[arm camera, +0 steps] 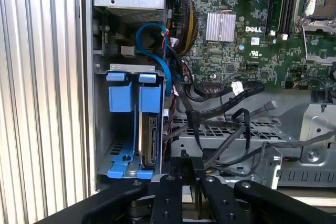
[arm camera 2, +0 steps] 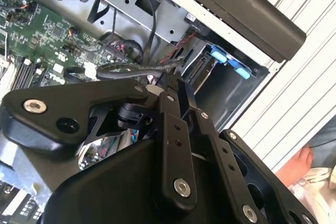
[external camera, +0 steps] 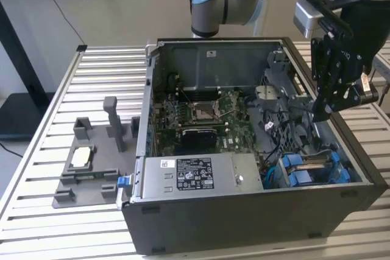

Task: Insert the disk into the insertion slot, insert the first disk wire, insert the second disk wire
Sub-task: 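Insert the first disk wire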

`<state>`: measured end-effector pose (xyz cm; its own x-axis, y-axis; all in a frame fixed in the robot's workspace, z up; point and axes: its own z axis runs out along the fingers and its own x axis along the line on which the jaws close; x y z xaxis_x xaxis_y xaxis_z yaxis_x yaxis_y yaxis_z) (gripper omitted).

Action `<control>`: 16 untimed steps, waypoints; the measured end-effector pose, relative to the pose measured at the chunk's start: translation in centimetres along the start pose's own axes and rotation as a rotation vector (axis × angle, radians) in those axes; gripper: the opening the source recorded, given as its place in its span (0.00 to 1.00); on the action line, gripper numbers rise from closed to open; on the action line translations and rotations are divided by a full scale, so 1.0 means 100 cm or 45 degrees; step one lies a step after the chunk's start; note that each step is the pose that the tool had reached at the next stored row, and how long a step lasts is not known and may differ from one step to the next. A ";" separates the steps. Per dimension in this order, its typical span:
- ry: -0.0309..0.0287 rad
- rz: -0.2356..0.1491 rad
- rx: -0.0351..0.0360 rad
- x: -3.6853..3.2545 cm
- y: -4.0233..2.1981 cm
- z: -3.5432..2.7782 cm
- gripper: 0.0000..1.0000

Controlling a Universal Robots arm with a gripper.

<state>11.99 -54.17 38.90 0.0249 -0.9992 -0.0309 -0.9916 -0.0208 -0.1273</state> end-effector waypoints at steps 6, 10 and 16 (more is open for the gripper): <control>-0.0010 0.002 -0.0666 0.0013 -0.0032 0.0016 0.19; -0.0011 0.003 -0.0724 0.0052 -0.0054 0.0040 0.19; -0.0015 0.003 -0.0755 0.0101 -0.0085 0.0093 0.19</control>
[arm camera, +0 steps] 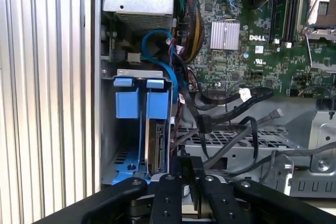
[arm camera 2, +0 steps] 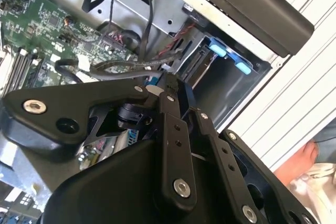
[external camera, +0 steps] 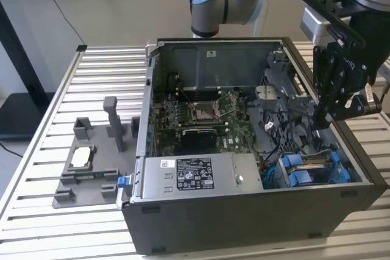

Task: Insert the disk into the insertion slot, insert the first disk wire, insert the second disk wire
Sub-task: 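Insert the first disk wire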

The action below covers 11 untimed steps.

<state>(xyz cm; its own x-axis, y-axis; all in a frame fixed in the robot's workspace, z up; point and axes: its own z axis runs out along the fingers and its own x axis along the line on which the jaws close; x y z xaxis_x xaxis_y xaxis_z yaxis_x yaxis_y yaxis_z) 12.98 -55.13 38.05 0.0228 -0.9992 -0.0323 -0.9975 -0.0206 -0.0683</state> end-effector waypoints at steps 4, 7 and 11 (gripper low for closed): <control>0.0004 0.000 -0.0004 0.0014 -0.0017 0.0037 0.19; 0.0004 0.000 -0.0006 0.0022 -0.0031 0.0069 0.19; 0.0006 0.000 -0.0011 0.0034 -0.0048 0.0112 0.19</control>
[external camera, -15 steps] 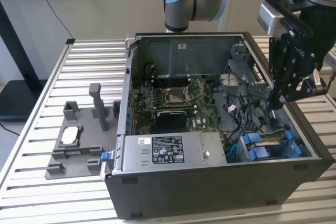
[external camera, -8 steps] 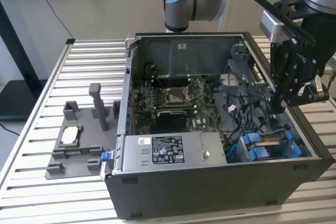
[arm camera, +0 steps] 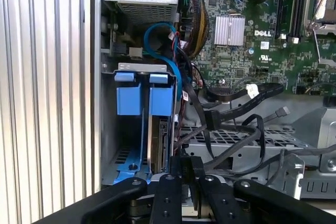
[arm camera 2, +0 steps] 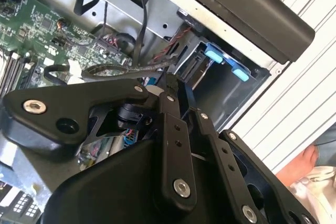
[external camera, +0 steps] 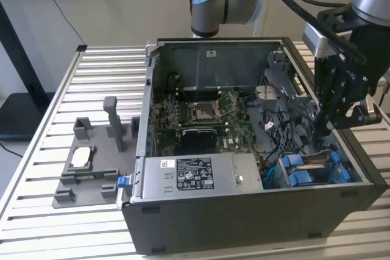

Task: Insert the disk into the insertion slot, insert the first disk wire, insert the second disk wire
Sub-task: 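Insert the first disk wire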

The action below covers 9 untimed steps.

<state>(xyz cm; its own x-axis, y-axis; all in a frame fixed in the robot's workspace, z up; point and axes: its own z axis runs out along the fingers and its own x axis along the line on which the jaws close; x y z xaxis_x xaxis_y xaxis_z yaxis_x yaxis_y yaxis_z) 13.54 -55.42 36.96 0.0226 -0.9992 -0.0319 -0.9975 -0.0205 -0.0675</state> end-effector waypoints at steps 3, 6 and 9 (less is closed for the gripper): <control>0.0002 0.001 -0.0008 0.0009 -0.0010 0.0029 0.19; 0.0006 0.003 -0.0035 0.0019 -0.0021 0.0052 0.19; 0.0004 0.004 -0.0088 0.0030 -0.0040 0.0076 0.19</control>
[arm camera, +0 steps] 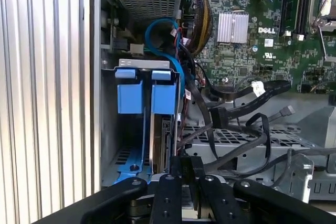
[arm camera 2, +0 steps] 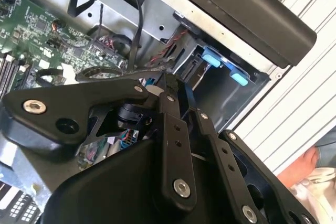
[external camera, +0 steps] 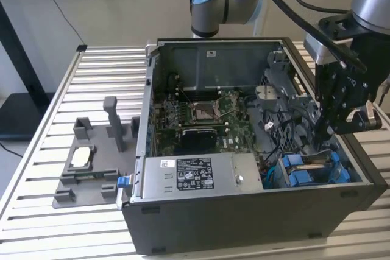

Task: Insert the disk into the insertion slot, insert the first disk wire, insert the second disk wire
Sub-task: 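Insert the first disk wire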

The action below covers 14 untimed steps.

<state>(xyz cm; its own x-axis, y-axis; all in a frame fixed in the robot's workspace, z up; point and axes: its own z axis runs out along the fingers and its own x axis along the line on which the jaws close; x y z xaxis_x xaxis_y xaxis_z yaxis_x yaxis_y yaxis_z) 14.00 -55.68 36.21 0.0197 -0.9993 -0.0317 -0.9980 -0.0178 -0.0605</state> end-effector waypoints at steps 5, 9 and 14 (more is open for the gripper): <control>0.0000 0.004 -0.0201 0.0020 -0.0031 0.0030 0.19; 0.0001 0.008 -0.0248 0.0047 -0.0049 0.0056 0.19; 0.0003 0.012 -0.0256 0.0072 -0.0065 0.0096 0.19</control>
<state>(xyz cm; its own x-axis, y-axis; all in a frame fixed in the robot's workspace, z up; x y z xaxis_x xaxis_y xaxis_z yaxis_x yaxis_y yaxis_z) 14.72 -56.36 35.27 0.0102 -0.9994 -0.0320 -0.9992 -0.0089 -0.0401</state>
